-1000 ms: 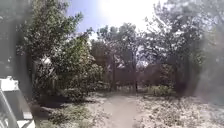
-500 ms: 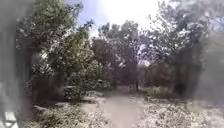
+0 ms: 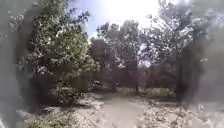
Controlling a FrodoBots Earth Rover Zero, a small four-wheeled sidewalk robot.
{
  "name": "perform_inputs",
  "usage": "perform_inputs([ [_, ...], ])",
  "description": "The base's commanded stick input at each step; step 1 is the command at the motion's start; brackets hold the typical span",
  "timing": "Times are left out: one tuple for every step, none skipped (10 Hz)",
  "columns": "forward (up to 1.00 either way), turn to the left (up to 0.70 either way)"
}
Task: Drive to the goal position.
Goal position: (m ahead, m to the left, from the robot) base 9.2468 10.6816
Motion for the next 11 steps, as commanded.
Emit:
perform_inputs([
  [0.70, 0.00],
  [0.70, 0.00],
  [0.70, 0.00],
  [0.70, 0.00],
  [0.70, 0.00],
  [0.70, 0.00],
  [0.70, 0.00],
  [0.70, 0.00],
  [0.70, 0.22],
  [0.70, 0.35],
  [0.70, 0.35],
])
